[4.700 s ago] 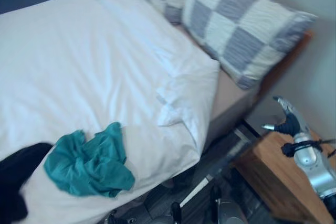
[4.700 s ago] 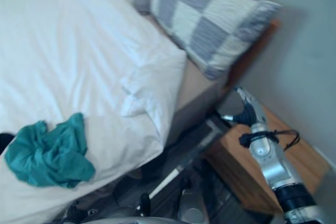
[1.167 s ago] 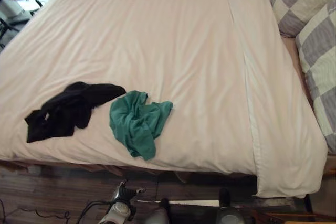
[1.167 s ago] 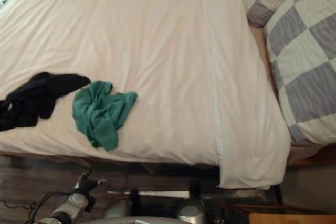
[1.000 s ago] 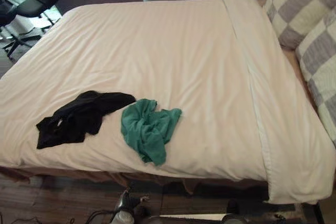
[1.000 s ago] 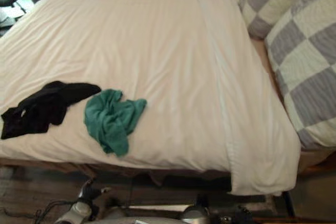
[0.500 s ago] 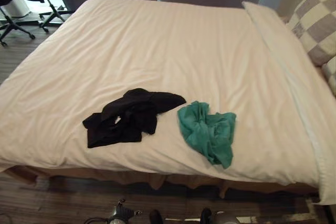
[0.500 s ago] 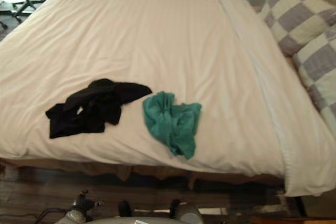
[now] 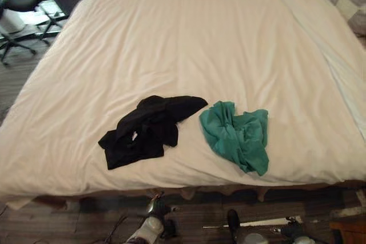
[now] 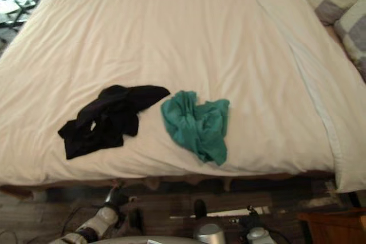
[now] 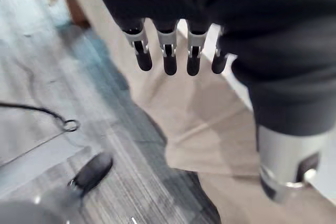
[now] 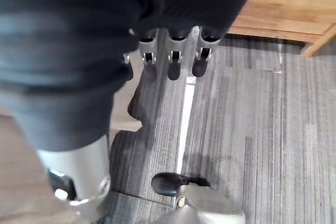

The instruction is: Tidy up the quilt and then pick up the clothes from the bed and put them into the laundry hamper.

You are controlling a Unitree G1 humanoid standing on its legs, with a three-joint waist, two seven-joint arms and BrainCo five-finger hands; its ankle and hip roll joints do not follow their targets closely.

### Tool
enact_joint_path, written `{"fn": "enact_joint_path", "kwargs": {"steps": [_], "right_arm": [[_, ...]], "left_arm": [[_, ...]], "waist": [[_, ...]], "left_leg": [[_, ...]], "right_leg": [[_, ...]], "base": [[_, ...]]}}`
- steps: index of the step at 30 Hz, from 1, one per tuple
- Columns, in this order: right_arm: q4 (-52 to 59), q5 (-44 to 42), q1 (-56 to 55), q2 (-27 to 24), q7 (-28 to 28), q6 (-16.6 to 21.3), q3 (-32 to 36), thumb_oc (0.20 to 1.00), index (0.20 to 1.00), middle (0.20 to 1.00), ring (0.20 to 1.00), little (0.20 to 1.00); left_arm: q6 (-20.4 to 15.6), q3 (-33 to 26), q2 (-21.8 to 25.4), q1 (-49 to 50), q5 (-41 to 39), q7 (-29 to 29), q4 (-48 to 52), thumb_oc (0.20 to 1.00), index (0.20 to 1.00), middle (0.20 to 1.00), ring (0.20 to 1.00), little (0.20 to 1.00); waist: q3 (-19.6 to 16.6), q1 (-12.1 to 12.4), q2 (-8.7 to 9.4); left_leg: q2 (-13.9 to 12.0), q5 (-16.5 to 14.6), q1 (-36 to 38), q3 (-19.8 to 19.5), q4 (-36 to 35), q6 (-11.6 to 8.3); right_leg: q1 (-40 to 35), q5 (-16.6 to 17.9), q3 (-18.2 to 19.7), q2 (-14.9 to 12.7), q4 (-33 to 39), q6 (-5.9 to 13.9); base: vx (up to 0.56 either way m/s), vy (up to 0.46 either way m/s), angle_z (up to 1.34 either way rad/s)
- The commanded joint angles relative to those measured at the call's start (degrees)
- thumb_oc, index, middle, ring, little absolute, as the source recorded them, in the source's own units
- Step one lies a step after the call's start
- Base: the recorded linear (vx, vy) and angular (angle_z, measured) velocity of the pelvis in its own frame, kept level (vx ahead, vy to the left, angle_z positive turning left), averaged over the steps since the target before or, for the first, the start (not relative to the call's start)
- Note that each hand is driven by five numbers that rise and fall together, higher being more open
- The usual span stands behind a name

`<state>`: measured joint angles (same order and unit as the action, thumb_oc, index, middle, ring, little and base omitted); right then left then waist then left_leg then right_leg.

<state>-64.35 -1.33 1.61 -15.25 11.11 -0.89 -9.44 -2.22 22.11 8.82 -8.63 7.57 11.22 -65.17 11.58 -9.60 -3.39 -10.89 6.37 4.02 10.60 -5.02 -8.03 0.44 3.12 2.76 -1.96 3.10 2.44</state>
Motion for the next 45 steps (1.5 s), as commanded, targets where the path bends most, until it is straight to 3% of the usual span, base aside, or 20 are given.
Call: {"fn": "enact_joint_path", "kwargs": {"steps": [1, 2, 3, 6, 8, 11, 13, 15, 16, 17, 20, 25, 29, 30, 32, 37, 39, 43, 45], "right_arm": [[1.81, -3.22, 1.75, 4.47, 0.04, 1.15, -3.35, 1.0, 1.0, 1.0, 1.0, 1.0], [1.8, -3.22, 1.77, 4.48, 0.05, 1.15, -3.36, 1.0, 1.0, 1.0, 1.0, 1.0], [0.41, -3.38, 2.18, 4.48, 0.19, 1.3, -3.77, 1.0, 1.0, 1.0, 1.0, 1.0], [-1.85, -3.68, 1.7, 4.23, 0.47, 1.03, -2.88, 1.0, 1.0, 1.0, 1.0, 1.0], [-4.14, -4.89, 0.59, 3.51, 1.35, 0.91, -1.06, 1.0, 1.0, 1.0, 1.0, 1.0], [-6.97, -6.57, -0.12, 0.19, 3.3, 1.1, 3.88, 1.0, 1.0, 1.0, 1.0, 1.0], [-7.43, -6.71, -0.64, -1.11, 3.71, 1.12, 5.39, 1.0, 1.0, 1.0, 1.0, 1.0], [-6.48, -7.54, -3.78, -5.24, 4.58, 1.84, 10.53, 1.0, 1.0, 1.0, 1.0, 1.0], [-6.46, -7.54, -3.79, -5.24, 4.58, 1.83, 10.52, 1.0, 1.0, 1.0, 1.0, 1.0], [-1.36, -8.03, -6.35, -8.91, 5.65, 3.06, 14.72, 1.0, 1.0, 1.0, 1.0, 1.0], [13.26, -2.96, -10.26, -13.76, 7.33, 4.34, 17.53, 1.0, 1.0, 1.0, 1.0, 1.0], [35.17, 11.1, -13.07, -23.14, 9.97, 5.08, 21.12, 1.0, 1.0, 1.0, 1.0, 1.0], [42.5, 16.35, -11.1, -27.84, 10.08, 5.94, 20.65, 1.0, 1.0, 1.0, 1.0, 1.0], [42.97, 15.53, -10.87, -32.64, 7.64, 6.62, 21.35, 1.0, 1.0, 1.0, 1.0, 1.0], [50.16, 17.85, -9.43, -32.59, 7.66, 7.56, 19.82, 1.0, 1.0, 1.0, 1.0, 1.0], [55.16, 20.57, -1.69, -33.62, 8.83, 8.99, 13.08, 1.0, 1.0, 1.0, 1.0, 1.0], [57.46, 21.47, 0.88, -33.4, 8.71, 8.2, 11.49, 1.0, 1.0, 1.0, 1.0, 1.0], [59.57, 22.54, 4.53, -32.85, 8.4, 8.34, 8.3, 1.0, 1.0, 1.0, 1.0, 1.0], [60.25, 21.87, 10.07, -32.54, 8.52, 8.58, 4.24, 1.0, 1.0, 1.0, 1.0, 1.0]], "left_arm": [[0.64, -2.0, 6.14, -0.3, 0.13, 0.13, -1.5, 1.0, 1.0, 1.0, 1.0, 1.0], [0.64, -2.01, 6.15, -0.31, 0.13, 0.13, -1.5, 1.0, 1.0, 1.0, 1.0, 1.0], [0.92, -3.13, 6.28, 0.25, -0.97, 0.66, -2.63, 1.0, 1.0, 1.0, 1.0, 1.0], [1.59, -4.67, 6.19, 0.53, -2.15, 0.8, -4.48, 1.0, 1.0, 1.0, 1.0, 1.0], [1.8, -7.15, 5.96, 1.53, -3.27, 1.85, -6.3, 1.0, 1.0, 1.0, 1.0, 1.0], [1.95, -12.38, 5.7, 3.96, -7.07, 3.56, -8.45, 1.0, 1.0, 1.0, 1.0, 1.0], [2.09, -14.8, 6.08, 4.98, -8.46, 4.18, -9.39, 1.0, 1.0, 1.0, 1.0, 1.0], [2.3, -21.68, 8.65, 9.83, -11.52, 5.39, -11.76, 1.0, 1.0, 1.0, 1.0, 1.0], [2.31, -21.69, 8.66, 9.85, -11.52, 5.39, -11.74, 1.0, 1.0, 1.0, 1.0, 1.0], [1.69, -27.25, 11.65, 13.91, -13.42, 6.2, -11.73, 1.0, 1.0, 1.0, 1.0, 1.0], [0.21, -31.98, 16.95, 15.2, -13.77, 7.23, -6.0, 1.0, 1.0, 1.0, 1.0, 1.0], [-3.7, -32.26, 27.3, 14.43, -6.22, 10.65, 23.67, 1.0, 1.0, 1.0, 1.0, 1.0], [-6.48, -31.06, 31.83, 11.76, -0.5, 11.46, 41.6, 1.0, 1.0, 1.0, 1.0, 1.0], [-8.42, -37.29, 46.05, 11.22, -4.66, 7.25, 28.73, 1.0, 1.0, 1.0, 1.0, 1.0], [-9.89, -31.81, 42.17, 8.16, -4.12, 8.14, 39.53, 1.0, 1.0, 1.0, 1.0, 1.0], [-10.35, -22.32, 42.2, 2.47, 2.47, 6.87, 47.67, 1.0, 1.0, 1.0, 1.0, 1.0], [-8.98, -20.37, 42.61, 0.69, 5.63, 4.83, 55.91, 1.0, 1.0, 1.0, 1.0, 1.0], [-8.54, -16.39, 41.95, -2.52, 10.33, 4.3, 55.71, 1.0, 1.0, 1.0, 1.0, 1.0], [-6.55, -10.79, 41.51, -8.73, 13.8, 4.57, 50.87, 1.0, 1.0, 1.0, 1.0, 1.0]], "waist": [[-0.45, 1.46, 3.29], [-0.56, 1.48, 3.28], [-0.47, 1.65, 2.91], [-0.8, 2.34, 3.32], [-1.98, 2.67, 4.31], [-3.68, 2.96, 4.48], [-3.83, 2.97, 4.57], [-3.68, 3.02, 4.56], [-3.88, 3.02, 4.54], [-3.54, 3.28, 4.26], [-3.33, 3.14, 3.72], [-3.14, 2.67, 3.57], [-3.32, 2.69, 4.11], [-3.5, 3.0, 3.37], [-3.47, 2.64, 3.67], [-3.48, 2.28, 3.93], [-2.5, 2.47, 3.78], [-1.33, 2.23, 3.64], [0.94, 1.73, 3.36]], "left_leg": [[1.03, -7.07, -0.47, 5.53, 0.46, 1.48], [1.03, -6.99, -0.61, 5.56, 0.44, 1.48], [1.62, -7.06, -0.31, 6.48, 0.09, 2.2], [2.43, -7.23, -0.15, 6.7, 0.22, 2.34], [3.01, -7.32, -0.19, 6.7, 0.73, 2.22], [2.8, -7.01, 0.79, 8.43, 0.02, 1.74], [2.73, -6.92, 1.24, 8.54, 0.02, 1.62], [2.54, -6.7, 1.86, 7.9, 0.02, 1.21], [2.52, -6.59, 1.59, 7.91, 0.02, 1.21], [2.62, -6.52, 1.68, 7.48, 0.02, 0.94], [2.82, -6.73, 1.74, 7.14, 0.02, 0.84], [3.01, -7.35, 1.8, 6.75, 0.02, 1.11], [3.03, -7.9, 1.81, 6.44, 0.02, 1.33], [2.98, -7.78, 1.92, 6.44, 0.02, 1.16], [3.16, -7.69, 1.68, 6.41, 0.02, 1.16], [2.83, -7.84, 1.29, 7.31, 0.02, 1.28], [2.74, -7.56, 0.06, 7.29, 0.02, 1.31], [2.58, -7.03, -2.41, 7.36, 0.02, 1.33], [2.55, -6.12, -5.23, 7.88, 0.02, 1.31]], "right_leg": [[4.69, -3.38, -6.62, -9.39, -7.43, 7.6], [4.87, -3.33, -6.58, -9.37, -7.44, 7.58], [4.01, -7.49, -7.52, -5.14, -12.01, 6.54], [2.76, -8.8, -10.31, -4.83, -10.17, 5.12], [0.21, -7.48, -10.05, -5.05, -5.39, 4.7], [-2.38, -5.14, -10.15, -5.77, 1.12, 5.59], [-3.27, -4.99, -10.39, -6.05, 1.68, 5.7], [-4.43, -4.96, -11.25, -6.79, 1.9, 6.14], [-4.16, -4.87, -11.23, -6.77, 1.9, 6.1], [-4.82, -4.96, -11.81, -7.29, 1.9, 6.59], [-5.23, -4.87, -12.13, -7.85, 1.9, 7.16], [-5.34, -4.39, -12.29, -8.48, 1.9, 7.88], [-5.26, -4.25, -12.01, -8.72, 1.9, 8.12], [-5.2, -4.13, -11.99, -8.73, 1.9, 8.23], [-4.75, -3.8, -11.76, -8.82, 1.9, 8.27], [-3.63, -4.0, -10.66, -8.6, 1.9, 8.19], [-2.46, -3.85, -10.44, -8.49, 1.9, 8.15], [0.09, -3.5, -9.86, -8.36, 1.9, 8.17], [3.56, -2.38, -8.94, -8.13, 1.9, 8.26]], "base": [[-0.12, 0.272, -0.89], [-0.14, 0.305, -1.0], [-0.03, 0.119, -0.95], [-0.01, 0.052, -0.63], [0.06, -0.068, -0.38], [0.13, -0.07, 0.05], [0.09, -0.044, 0.03], [0.06, -0.035, 0.13], [0.03, 0.005, 0.07], [0.02, 0.018, 0.05], [0.02, 0.033, 0.23], [0.01, 0.03, 0.2], [0.01, 0.007, 0.02], [0.0, 0.0, 0.0], [0.0, 0.004, -0.03], [0.01, -0.017, -0.04], [-0.08, -0.028, -0.12], [-0.13, -0.023, -0.01], [-0.21, -0.01, -0.14]]}}
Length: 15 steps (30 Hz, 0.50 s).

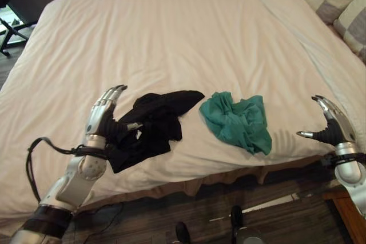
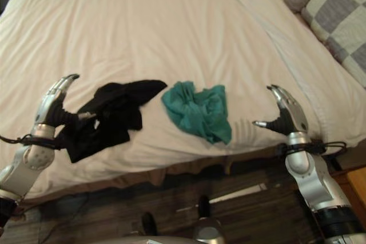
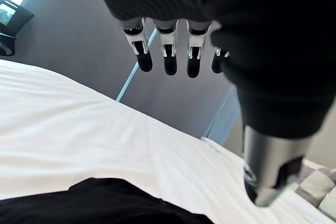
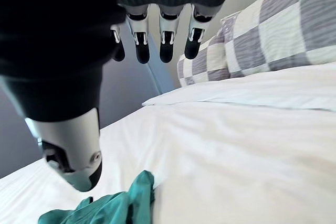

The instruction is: Tidy up the quilt and then pick up the clothes from the bed and put them into the laundry hamper.

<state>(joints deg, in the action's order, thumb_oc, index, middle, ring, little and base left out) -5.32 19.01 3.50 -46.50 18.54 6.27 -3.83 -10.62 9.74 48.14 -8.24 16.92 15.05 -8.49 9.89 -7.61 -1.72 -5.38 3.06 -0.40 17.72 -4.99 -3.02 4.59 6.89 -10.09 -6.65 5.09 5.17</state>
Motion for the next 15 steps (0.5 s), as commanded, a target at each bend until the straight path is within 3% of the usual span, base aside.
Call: {"fn": "enact_joint_path", "kwargs": {"steps": [1, 6, 9, 10, 11, 15], "right_arm": [[1.34, 1.35, 9.89, -1.21, 1.21, 1.59, -2.4, 1.0, 1.0, 1.0, 1.0, 1.0], [1.89, 0.79, 14.67, -1.18, 1.97, 2.85, -6.1, 1.0, 1.0, 1.0, 1.0, 1.0], [2.66, 0.03, 15.09, -1.87, 2.01, 3.67, -6.14, 1.0, 1.0, 1.0, 1.0, 1.0], [2.86, -0.29, 15.3, -2.79, 2.18, 4.23, -5.7, 1.0, 1.0, 1.0, 1.0, 1.0], [3.26, -0.34, 15.47, -3.14, 2.33, 4.4, -5.54, 1.0, 1.0, 1.0, 1.0, 1.0], [4.19, 1.21, 14.2, -2.98, 3.51, 4.05, -2.49, 1.0, 1.0, 1.0, 1.0, 1.0]], "left_arm": [[2.81, 3.33, 2.04, -11.52, 6.05, 1.12, -7.81, 1.0, 1.0, 1.0, 1.0, 1.0], [9.02, 11.83, 2.16, -21.36, 16.88, 2.4, -24.21, 1.0, 1.0, 1.0, 1.0, 1.0], [10.73, 14.52, 2.13, -25.33, 20.06, 1.64, -30.35, 1.0, 1.0, 1.0, 1.0, 1.0], [11.39, 16.55, 2.61, -28.51, 21.77, 1.48, -35.09, 0.68, 0.68, 0.68, 0.68, 0.68], [11.79, 17.1, 3.03, -29.74, 22.49, 1.09, -36.91, 0.2, 0.2, 0.2, 0.2, 0.2], [11.28, 14.67, 6.46, -28.14, 23.14, -0.9, -28.87, 0.2, 0.2, 0.2, 0.2, 0.2]], "waist": [[3.38, -0.24, 1.62], [6.32, -1.46, 1.55], [7.25, -1.74, 1.7], [8.08, -2.07, 1.74], [8.45, -2.26, 1.79], [8.23, -1.18, 1.65]], "left_leg": [[-3.01, -2.42, -2.21, 0.91, -0.01, -3.69], [-3.35, -0.88, -6.95, 2.24, -0.01, -3.82], [-3.54, -0.09, -8.97, 2.55, -0.01, -3.95], [-3.66, 0.68, -11.19, 2.57, -0.01, -4.07], [-3.83, 1.03, -12.06, 2.73, -0.01, -4.15], [-4.03, 1.38, -14.09, 2.31, -0.01, -4.36]], "right_leg": [[0.93, -5.65, 4.25, -3.31, -0.09, 5.52], [7.0, -3.88, 5.37, -2.85, -0.46, 5.69], [9.32, -3.15, 5.61, -2.83, -0.77, 5.68], [11.71, -2.73, 5.7, -2.86, -1.23, 5.62], [12.62, -2.5, 5.56, -2.88, -1.33, 5.67], [14.12, -2.06, 4.55, -3.15, -0.64, 5.89]], "base": [[-0.19, -0.009, -0.29], [-0.13, 0.014, -0.15], [-0.09, 0.0, -0.22], [-0.14, -0.007, -0.08], [-0.13, -0.001, -0.01], [-0.02, -0.031, -0.03]]}}
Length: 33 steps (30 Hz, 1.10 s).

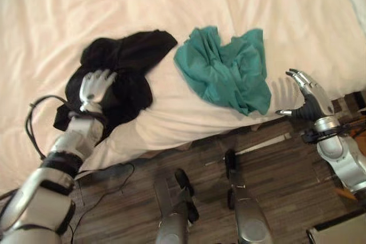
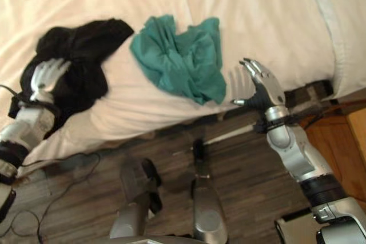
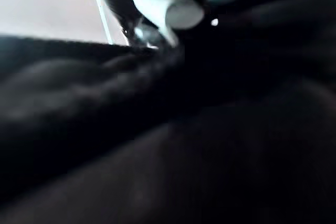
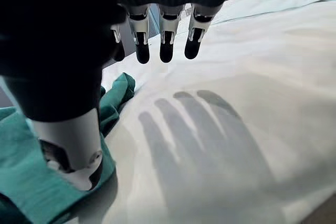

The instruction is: Tidy up the quilt and then pick up the clothes from the bed and put them into the laundry hamper.

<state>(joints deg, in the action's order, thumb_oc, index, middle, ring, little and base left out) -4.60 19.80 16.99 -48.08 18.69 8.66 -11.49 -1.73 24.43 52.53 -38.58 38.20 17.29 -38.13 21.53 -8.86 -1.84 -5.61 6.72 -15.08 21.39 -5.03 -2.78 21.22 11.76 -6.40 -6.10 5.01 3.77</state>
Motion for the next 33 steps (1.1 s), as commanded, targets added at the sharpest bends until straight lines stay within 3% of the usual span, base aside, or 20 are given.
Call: {"fn": "enact_joint_path", "kwargs": {"steps": [1, 4, 9, 11, 15, 16, 17, 19, 21, 22, 23, 25, 27, 30, 33], "right_arm": [[3.58, 1.07, 0.32, -1.16, 3.34, 1.41, 5.58, 1.0, 1.0, 1.0, 1.0, 1.0], [4.74, 3.84, 0.37, -1.36, 2.36, 0.51, 5.51, 1.0, 1.0, 1.0, 1.0, 1.0], [4.18, 5.71, 4.21, -2.34, -0.15, -0.67, 0.89, 1.0, 1.0, 1.0, 1.0, 1.0], [2.72, 6.45, 7.7, -2.71, -1.26, -1.94, -2.18, 1.0, 1.0, 1.0, 1.0, 1.0], [-5.46, 6.61, 17.04, -1.06, -3.34, -3.21, -12.32, 1.0, 1.0, 1.0, 1.0, 1.0], [-5.77, 6.58, 17.49, -1.01, -3.22, -3.13, -12.64, 1.0, 1.0, 1.0, 1.0, 1.0], [-8.62, 5.48, 17.65, -1.0, -3.19, -3.21, -13.56, 1.0, 1.0, 1.0, 1.0, 1.0], [-8.48, 4.46, 16.67, -0.89, -3.93, -3.7, -12.87, 1.0, 1.0, 1.0, 1.0, 1.0], [-17.96, 3.33, 19.15, 1.56, -5.85, -5.06, -16.91, 1.0, 1.0, 1.0, 1.0, 1.0], [-23.53, 2.07, 21.38, 3.48, -6.17, -5.48, -19.27, 0.52, 0.52, 0.52, 0.52, 0.52], [-28.06, 1.16, 23.73, 5.12, -6.3, -5.78, -21.37, 0.2, 0.2, 0.2, 0.2, 0.2], [-36.68, -1.44, 26.54, 11.35, -7.14, -7.05, -25.57, 0.2, 0.2, 0.2, 0.2, 0.2], [-33.62, -3.82, 23.93, 13.8, -7.28, -6.99, -24.34, 0.2, 0.2, 0.2, 0.2, 0.2], [-23.84, -15.45, 8.99, 19.54, -8.65, -4.57, -15.29, 0.2, 0.2, 0.2, 0.2, 0.2], [-13.99, -25.46, -9.99, 23.06, -15.13, -2.08, -6.51, 0.2, 0.2, 0.2, 0.2, 0.2]], "left_arm": [[2.02, -1.31, 2.81, 3.61, 2.09, -3.1, 3.73, 0.2, 0.2, 0.2, 0.2, 0.2], [0.11, -8.65, 4.65, 11.0, -0.06, -4.24, 16.95, 0.2, 0.2, 0.2, 0.2, 0.2], [-4.95, -17.26, 1.35, 22.63, -9.59, -4.54, 27.27, 0.2, 0.2, 0.2, 0.2, 0.2], [-6.4, -19.99, -0.82, 27.48, -12.2, -4.6, 27.75, 0.2, 0.2, 0.2, 0.2, 0.2], [-6.83, -18.76, -3.74, 24.29, -21.3, -2.78, 22.41, 0.2, 0.2, 0.2, 0.2, 0.2], [-6.87, -18.88, -3.76, 24.22, -21.33, -2.74, 22.3, 0.2, 0.2, 0.2, 0.2, 0.2], [-8.17, -22.26, -2.78, 27.62, -26.49, -3.87, 26.38, 0.2, 0.2, 0.2, 0.2, 0.2], [-9.22, -26.6, -1.16, 32.98, -28.11, -5.22, 30.73, 0.2, 0.2, 0.2, 0.2, 0.2], [-8.99, -25.38, -1.44, 28.63, -32.57, -4.09, 22.17, 0.2, 0.2, 0.2, 0.2, 0.2], [-9.27, -23.89, -1.48, 24.99, -34.28, -2.83, 18.99, 0.2, 0.2, 0.2, 0.2, 0.2], [-9.47, -21.57, -1.8, 20.6, -35.89, -2.18, 15.37, 0.2, 0.2, 0.2, 0.2, 0.2], [-8.49, -13.21, -6.05, 8.35, -38.12, -0.1, 7.0, 0.2, 0.2, 0.2, 0.2, 0.2], [-7.75, -12.0, -8.65, 8.48, -37.84, 0.11, 6.76, 0.2, 0.2, 0.2, 0.2, 0.2], [-7.19, -15.35, -15.53, 18.81, -38.45, 0.15, 11.17, 0.2, 0.2, 0.2, 0.2, 0.2], [-6.71, -21.24, -21.74, 34.14, -39.13, -2.82, 17.09, 0.2, 0.2, 0.2, 0.2, 0.2]], "waist": [[-3.7, 0.38, 1.77], [-4.19, 1.86, 2.01], [-4.17, 4.45, 2.46], [-3.8, 5.4, 2.49], [-2.5, 7.13, 2.22], [-2.49, 6.99, 2.21], [-1.73, 8.63, 1.57], [-1.78, 8.61, 1.43], [-1.5, 9.34, 0.69], [-1.46, 9.4, 0.5], [-1.32, 9.44, 0.43], [-1.34, 8.91, 0.77], [-1.47, 8.64, 1.28], [-2.95, 7.69, 2.82], [-5.54, 6.71, 4.62]], "left_leg": [[-3.83, -2.27, 0.61, -1.53, 0.03, -4.69], [-3.99, -2.44, 1.48, -2.18, 0.03, -4.95], [-3.73, -2.63, 3.17, -3.24, 0.03, -5.2], [-3.35, -2.33, 3.36, -3.69, 0.03, -5.18], [-2.85, -2.08, 3.34, -4.44, 0.03, -5.47], [-2.84, -1.79, 3.06, -4.45, 0.03, -5.42], [-2.74, -1.65, 2.69, -5.11, 0.03, -5.55], [-2.72, -1.54, 2.38, -5.5, 0.03, -5.6], [-2.46, -1.29, 1.76, -5.89, 0.03, -5.78], [-2.41, -1.11, 1.47, -6.08, 0.03, -5.9], [-2.41, -0.96, 1.23, -6.26, 0.03, -5.99], [-2.6, -0.78, 1.1, -6.86, 0.03, -6.14], [-2.81, -1.01, 1.78, -6.94, 0.03, -5.9], [-3.04, -2.5, 4.17, -6.72, 0.03, -5.08], [-2.81, -4.69, 8.33, -6.45, 0.03, -4.14]], "right_leg": [[-2.69, -7.06, 0.55, -3.74, -0.54, 7.24], [-3.97, -7.65, -0.15, -3.8, -0.52, 6.88], [-6.06, -8.04, -0.93, -3.87, -0.45, 6.33], [-6.56, -7.71, -1.22, -3.98, -0.32, 6.16], [-7.03, -7.58, -1.74, -4.06, -0.36, 6.09], [-6.8, -7.29, -1.74, -4.07, -0.27, 6.01], [-6.89, -7.31, -2.21, -4.15, -0.32, 6.05], [-6.86, -7.38, -2.5, -4.2, -0.26, 6.05], [-6.61, -7.26, -3.06, -4.46, -0.21, 6.1], [-6.52, -7.21, -3.22, -4.5, -0.16, 6.07], [-6.43, -7.19, -3.35, -4.47, -0.12, 6.03], [-6.67, -7.32, -3.64, -4.25, -0.03, 5.98], [-7.32, -7.64, -3.48, -4.07, -0.04, 5.97], [-9.33, -8.18, -3.07, -3.86, -0.17, 5.92], [-13.34, -9.2, -3.08, -3.8, -0.12, 6.1]], "base": [[0.03, -0.041, -0.01], [0.03, -0.05, 0.02], [0.03, -0.04, 0.13], [-0.01, -0.033, 0.16], [-0.02, -0.031, 0.26], [-0.01, -0.068, 0.27], [-0.02, -0.049, 0.19], [0.01, -0.036, 0.26], [-0.01, -0.007, 0.25], [-0.01, -0.011, 0.16], [-0.01, -0.02, 0.1], [0.0, 0.016, 0.14], [0.02, 0.051, 0.18], [0.09, 0.074, 0.01], [0.12, 0.101, -0.11]]}}
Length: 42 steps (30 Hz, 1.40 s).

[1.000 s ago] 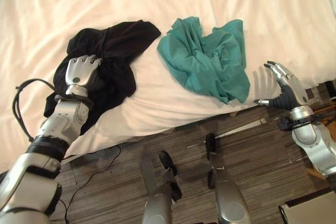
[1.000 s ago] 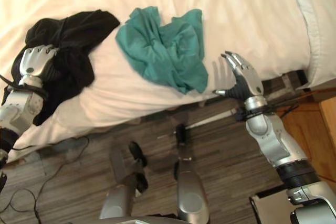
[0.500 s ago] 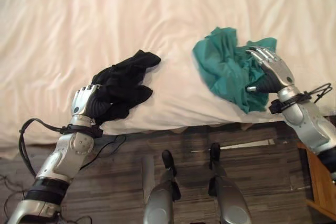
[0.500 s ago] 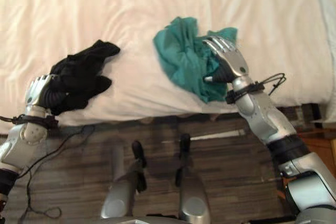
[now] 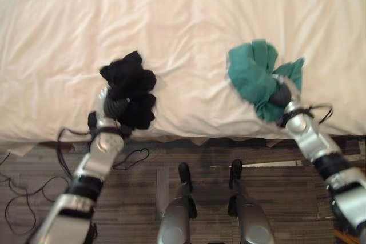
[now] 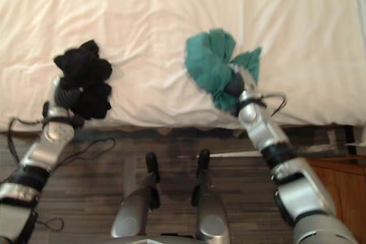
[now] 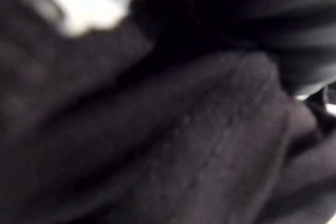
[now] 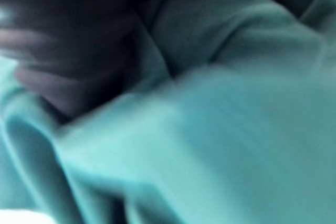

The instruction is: Tidy up the quilt and then pick up the clothes from the bed and put them into the laundry hamper.

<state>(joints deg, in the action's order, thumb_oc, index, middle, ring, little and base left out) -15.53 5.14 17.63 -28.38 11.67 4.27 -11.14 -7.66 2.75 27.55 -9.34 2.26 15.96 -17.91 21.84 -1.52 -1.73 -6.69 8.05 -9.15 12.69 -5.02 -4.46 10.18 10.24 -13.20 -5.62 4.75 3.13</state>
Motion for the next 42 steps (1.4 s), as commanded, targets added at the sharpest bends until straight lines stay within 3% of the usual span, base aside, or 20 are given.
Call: {"fn": "enact_joint_path", "kwargs": {"steps": [1, 6, 7, 9, 12, 15, 17, 19, 21, 23, 28, 29, 30, 32, 33, 35, 36, 38, 41, 42], "right_arm": [[-2.88, -10.8, -10.85, 3.32, -8.16, 2.22, -6.84, 0.2, 0.2, 0.2, 0.2, 0.2], [6.27, -16.53, -32.51, 7.26, -16.62, 3.72, 1.23, 0.2, 0.2, 0.2, 0.2, 0.2], [6.82, -16.15, -33.65, 7.5, -16.91, 4.13, 1.86, 0.2, 0.2, 0.2, 0.2, 0.2], [7.39, -14.01, -33.16, 7.31, -16.01, 4.7, 1.72, 0.2, 0.2, 0.2, 0.2, 0.2], [6.04, -13.75, -28.76, 7.71, -13.76, 4.83, -0.95, 0.2, 0.2, 0.2, 0.2, 0.2], [5.96, -13.57, -25.79, 8.02, -12.34, 5.66, -2.03, 0.2, 0.2, 0.2, 0.2, 0.2], [7.02, -12.81, -23.62, 7.6, -10.32, 6.26, -1.73, 0.2, 0.2, 0.2, 0.2, 0.2], [7.8, -10.69, -22.49, 5.99, -6.74, 7.6, 1.31, 0.2, 0.2, 0.2, 0.2, 0.2], [7.68, -9.77, -21.36, 6.45, -5.58, 6.48, 2.49, 0.2, 0.2, 0.2, 0.2, 0.2], [7.71, -7.8, -21.4, 6.88, -3.72, 5.63, 3.89, 0.2, 0.2, 0.2, 0.2, 0.2], [6.14, -6.03, -23.68, 9.76, -2.43, 3.77, 5.55, 0.2, 0.2, 0.2, 0.2, 0.2], [6.21, -6.42, -25.51, 11.48, -2.15, 3.45, 6.47, 0.2, 0.2, 0.2, 0.2, 0.2], [6.39, -6.95, -26.3, 12.11, -1.54, 3.64, 6.95, 0.2, 0.2, 0.2, 0.2, 0.2], [6.03, -8.51, -26.78, 13.02, -0.54, 3.56, 7.83, 0.2, 0.2, 0.2, 0.2, 0.2], [5.77, -8.85, -27.36, 13.06, -0.03, 3.47, 8.59, 0.2, 0.2, 0.2, 0.2, 0.2], [4.72, -9.66, -27.6, 13.06, 1.01, 4.02, 9.2, 0.2, 0.2, 0.2, 0.2, 0.2], [3.52, -11.05, -27.99, 13.27, 1.97, 4.43, 9.94, 0.2, 0.2, 0.2, 0.2, 0.2], [1.41, -11.75, -27.83, 13.04, 3.51, 4.55, 10.79, 0.2, 0.2, 0.2, 0.2, 0.2], [0.9, -13.48, -28.96, 13.82, 2.59, 4.45, 10.31, 0.2, 0.2, 0.2, 0.2, 0.2], [-12.32, -8.65, -23.35, 8.78, 6.7, 4.01, 4.01, 0.2, 0.2, 0.2, 0.2, 0.2]], "left_arm": [[-0.71, 0.42, 3.24, 5.11, -3.18, -1.52, -2.97, 0.2, 0.2, 0.2, 0.2, 0.2], [-0.56, -4.0, -2.78, 18.82, -9.11, -7.38, 1.57, 0.2, 0.2, 0.2, 0.2, 0.2], [-0.8, -3.73, -2.89, 19.43, -9.18, -7.37, 1.65, 0.2, 0.2, 0.2, 0.2, 0.2], [-1.66, -2.11, -3.98, 20.77, -9.34, -6.54, 4.26, 0.2, 0.2, 0.2, 0.2, 0.2], [-2.25, -1.37, -4.36, 20.35, -9.79, -5.57, 6.0, 0.2, 0.2, 0.2, 0.2, 0.2], [-2.84, -1.0, -5.13, 19.0, -11.53, -4.39, 5.45, 0.2, 0.2, 0.2, 0.2, 0.2], [-3.11, 0.12, -5.77, 17.42, -12.39, -3.48, 5.95, 0.2, 0.2, 0.2, 0.2, 0.2], [-5.07, -2.16, -4.74, 21.0, -13.76, -5.6, 5.43, 0.2, 0.2, 0.2, 0.2, 0.2], [-5.27, -2.64, -4.51, 20.46, -16.4, -4.82, 4.81, 0.2, 0.2, 0.2, 0.2, 0.2], [-5.41, -2.99, -4.72, 19.9, -17.22, -4.3, 4.76, 0.2, 0.2, 0.2, 0.2, 0.2], [-4.53, -2.0, -5.22, 19.27, -17.03, -5.04, 3.53, 0.2, 0.2, 0.2, 0.2, 0.2], [-3.96, -1.29, -5.37, 19.24, -17.66, -4.97, 4.03, 0.2, 0.2, 0.2, 0.2, 0.2], [-4.22, -0.72, -5.56, 19.17, -18.4, -4.7, 4.46, 0.2, 0.2, 0.2, 0.2, 0.2], [-4.41, 3.15, -6.74, 16.9, -19.23, -5.0, 4.1, 0.2, 0.2, 0.2, 0.2, 0.2], [-4.47, 4.31, -7.26, 16.0, -19.44, -5.3, 4.28, 0.2, 0.2, 0.2, 0.2, 0.2], [-4.8, 5.7, -7.5, 14.78, -19.51, -5.52, 4.16, 0.2, 0.2, 0.2, 0.2, 0.2], [-4.59, 8.37, -7.65, 12.45, -19.11, -5.61, 2.42, 0.2, 0.2, 0.2, 0.2, 0.2], [-3.93, 9.64, -7.86, 10.31, -18.18, -5.08, 0.51, 0.2, 0.2, 0.2, 0.2, 0.2], [-3.69, 11.24, -9.0, 9.41, -17.38, -5.45, 0.47, 0.2, 0.2, 0.2, 0.2, 0.2], [-0.71, 22.63, -15.97, -1.35, -15.03, -0.96, -15.9, 0.2, 0.2, 0.2, 0.2, 0.2]], "waist": [[-6.01, -0.63, 4.53], [-10.15, -2.04, 6.48], [-10.86, -2.62, 6.4], [-10.69, -4.35, 6.15], [-11.61, -2.05, 4.66], [-12.09, -0.75, 4.04], [-11.97, 0.48, 3.41], [-11.1, 0.49, 2.27], [-12.19, -0.87, 1.78], [-13.67, -1.42, 1.24], [-15.05, -0.15, 1.74], [-13.68, -0.85, 1.67], [-13.04, -1.25, 1.52], [-12.16, -3.2, 0.39], [-11.56, -3.55, -0.35], [-11.16, -3.88, -0.78], [-11.25, -4.5, -1.07], [-11.11, -4.89, -0.55], [-12.18, -3.37, 0.52], [-9.74, 0.5, 0.21]], "left_leg": [[-1.7, -5.9, 2.29, 2.26, 0.02, -2.44], [-0.69, -8.05, 8.96, 1.35, 0.02, -0.79], [-0.47, -8.32, 9.08, 0.61, 0.02, -0.51], [0.54, -8.4, 9.05, -2.39, 0.02, 0.74], [2.91, -8.67, 8.44, -6.39, 0.02, 1.8], [3.74, -8.57, 8.4, -8.22, 0.02, 1.49], [4.11, -7.4, 6.16, -9.21, 0.02, 0.56], [0.39, -6.24, 5.07, 4.37, 0.02, 0.04], [-2.72, -6.96, 6.75, 16.78, 0.38, -0.98], [-4.2, -5.38, 7.82, 21.96, 0.59, -1.57], [0.86, -7.36, 7.65, 16.03, 0.09, 2.14], [3.08, -9.67, 8.97, 14.02, 0.02, 4.37], [3.37, -10.12, 9.16, 12.8, 0.02, 4.79], [3.4, -10.28, 9.72, 7.36, 0.02, 4.35], [3.44, -8.84, 9.01, 6.03, 0.02, 4.25], [4.17, -8.94, 8.81, 3.89, 0.02, 4.11], [4.84, -9.27, 8.97, 0.44, 0.02, 3.76], [6.08, -9.94, 9.39, -3.07, 0.02, 3.82], [7.2, -11.17, 11.24, -5.39, 0.02, 4.17], [8.62, -10.73, 11.44, -13.34, 0.02, 4.8]], "right_leg": [[-2.23, -7.55, 3.74, -4.3, 0.22, 6.72], [-7.27, -9.65, 4.35, -4.28, -3.16, 7.4], [-7.25, -10.01, 6.35, -3.56, -4.41, 7.66], [-6.83, -12.55, 18.84, 1.54, -6.4, 7.11], [-7.69, -12.74, 22.8, 3.52, -5.02, 4.9], [-9.97, -12.81, 19.22, 1.92, -3.03, 4.82], [-11.3, -12.6, 12.98, 0.07, -0.42, 5.25], [-13.12, -12.27, 1.33, -3.99, 0.25, 7.19], [-15.39, -12.34, -5.07, -6.09, 0.25, 8.07], [-17.19, -11.95, -8.93, -6.71, -0.12, 7.7], [-19.07, -8.9, -14.51, -11.9, -10.42, 8.85], [-16.62, -3.99, -13.06, -15.12, -20.99, 10.04], [-15.27, -3.76, -10.2, -14.3, -23.45, 10.03], [-7.77, -11.87, 2.21, -6.11, -27.15, 7.28], [-5.75, -12.93, 4.71, -2.86, -25.35, 6.99], [-5.08, -14.3, 6.38, -1.11, -22.43, 7.17], [-3.71, -14.17, 8.8, 1.07, -15.49, 6.19], [-3.63, -11.6, 12.29, 1.36, -7.86, 6.81], [-6.5, -10.85, 12.74, 0.84, -5.24, 6.49], [-9.98, -14.63, 10.84, 5.67, -7.28, 3.61]], "base": [[0.13, 0.139, -0.28], [0.04, 0.134, -0.06], [-0.02, 0.051, 0.1], [-0.03, 0.11, 0.11], [0.02, 0.075, 0.74], [0.05, 0.017, 0.51], [-0.05, 0.064, 1.32], [-0.06, 0.228, 2.65], [0.09, 0.271, 3.76], [0.21, 0.256, 2.48], [0.27, 0.33, 1.76], [0.2, 0.371, 1.47], [0.3, 0.433, 1.68], [0.24, 0.204, 1.71], [0.12, 0.086, 1.28], [0.11, -0.012, 1.56], [0.26, -0.074, 1.56], [0.2, -0.094, 1.84], [0.12, -0.103, 1.12], [0.15, -0.142, 0.54]]}}
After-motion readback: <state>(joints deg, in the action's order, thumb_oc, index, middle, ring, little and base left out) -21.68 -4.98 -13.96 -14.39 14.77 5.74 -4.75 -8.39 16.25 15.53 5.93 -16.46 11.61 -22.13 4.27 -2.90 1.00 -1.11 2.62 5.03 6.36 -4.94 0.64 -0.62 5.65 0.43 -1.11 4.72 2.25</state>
